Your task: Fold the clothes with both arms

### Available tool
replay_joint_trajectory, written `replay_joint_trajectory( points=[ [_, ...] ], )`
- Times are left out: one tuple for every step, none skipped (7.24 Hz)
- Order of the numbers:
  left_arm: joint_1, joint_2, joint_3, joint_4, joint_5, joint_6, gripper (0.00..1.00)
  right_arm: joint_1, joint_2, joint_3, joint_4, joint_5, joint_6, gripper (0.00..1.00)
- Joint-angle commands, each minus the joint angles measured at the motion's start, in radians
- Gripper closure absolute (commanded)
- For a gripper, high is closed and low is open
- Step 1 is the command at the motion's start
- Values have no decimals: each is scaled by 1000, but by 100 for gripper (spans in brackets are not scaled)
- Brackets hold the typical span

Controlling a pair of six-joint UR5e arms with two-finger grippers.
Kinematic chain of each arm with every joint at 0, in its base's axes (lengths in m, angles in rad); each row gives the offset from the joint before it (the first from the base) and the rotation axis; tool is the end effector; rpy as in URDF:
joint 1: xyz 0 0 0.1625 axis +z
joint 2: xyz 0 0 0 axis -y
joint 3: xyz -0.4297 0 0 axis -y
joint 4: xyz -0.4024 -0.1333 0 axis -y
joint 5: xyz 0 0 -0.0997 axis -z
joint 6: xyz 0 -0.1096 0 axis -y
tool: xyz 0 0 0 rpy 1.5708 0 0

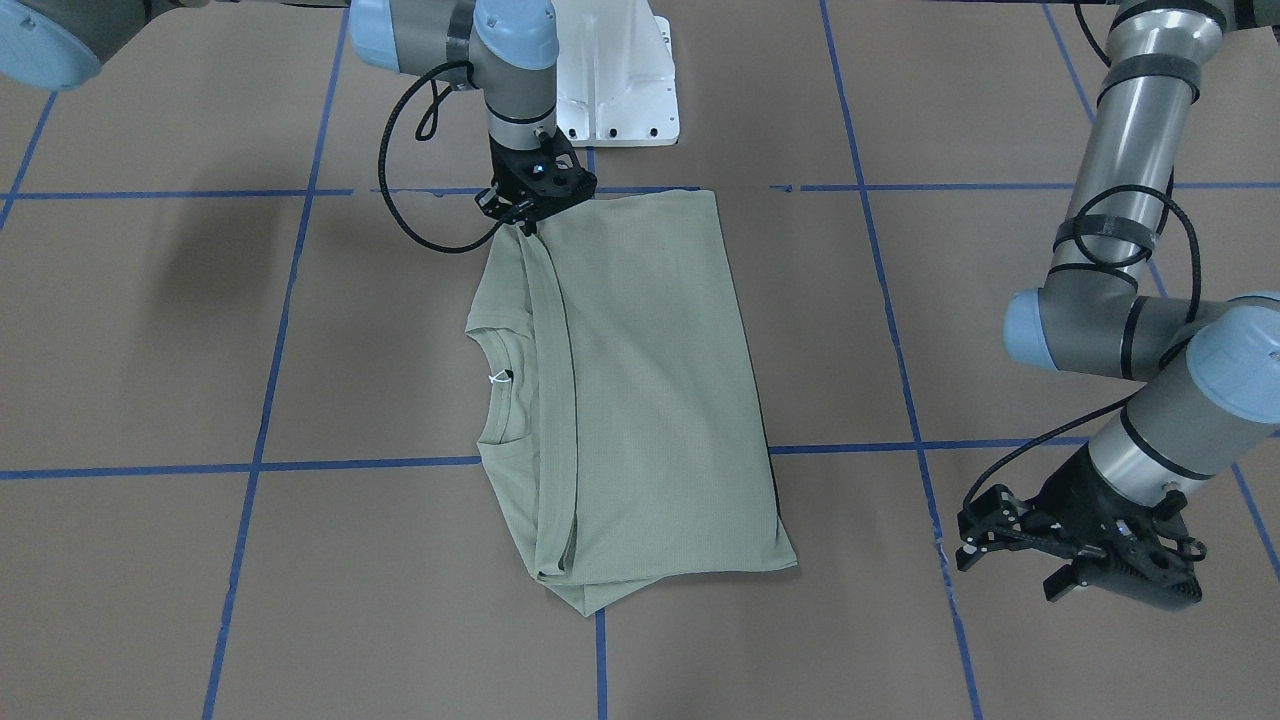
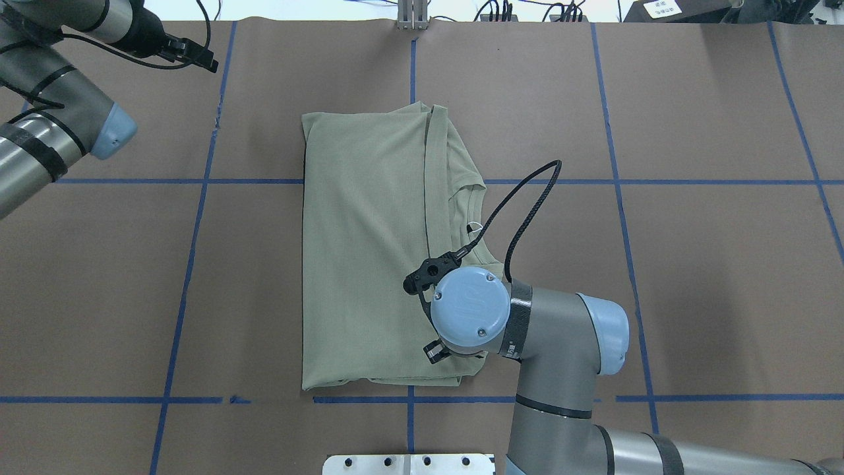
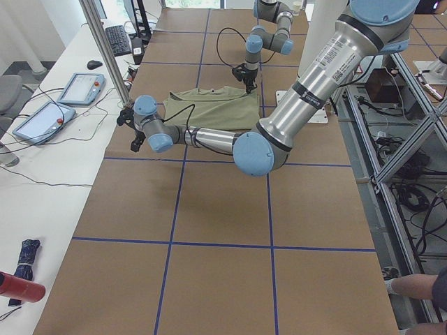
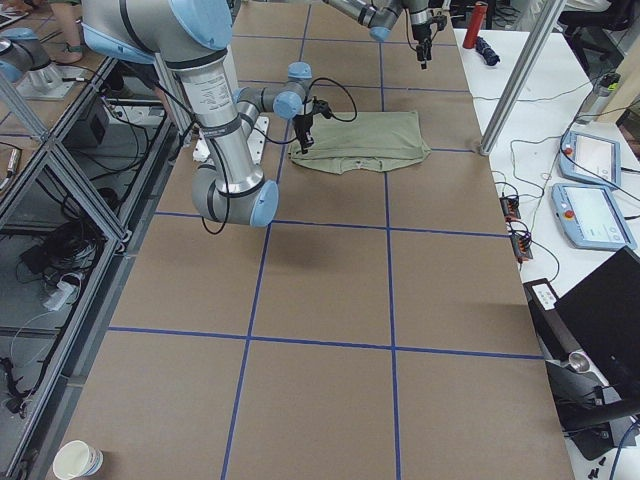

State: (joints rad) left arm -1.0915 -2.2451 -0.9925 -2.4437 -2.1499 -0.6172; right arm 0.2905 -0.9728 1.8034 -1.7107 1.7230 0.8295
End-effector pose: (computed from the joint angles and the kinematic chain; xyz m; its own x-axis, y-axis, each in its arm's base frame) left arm 0.3043 -0.7445 0.4293 0.5871 0.3504 -0.7297 0.0965 0.8647 0.4929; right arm -0.5981 -0.3006 0.2405 0.6734 -0.4953 0.5488 0.3581 0.8680 0.3440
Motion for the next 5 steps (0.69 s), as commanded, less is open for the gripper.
replay_joint_trajectory(
  points=[
    [1, 1, 0, 0, 1, 1, 0, 24, -3, 17, 0, 6, 5, 100],
    [1, 1, 0, 0, -1, 1, 0, 29, -47, 48, 2, 6, 23, 100],
    [1, 1, 0, 0, 1, 1, 0, 29, -113, 109, 0, 7, 116, 100],
    [5, 1, 0, -1, 1, -1, 0, 12, -153, 123, 2, 0, 257, 100],
    [15, 5, -2, -2, 1, 1, 0, -17, -158, 123, 3, -2, 401, 76]
  ],
)
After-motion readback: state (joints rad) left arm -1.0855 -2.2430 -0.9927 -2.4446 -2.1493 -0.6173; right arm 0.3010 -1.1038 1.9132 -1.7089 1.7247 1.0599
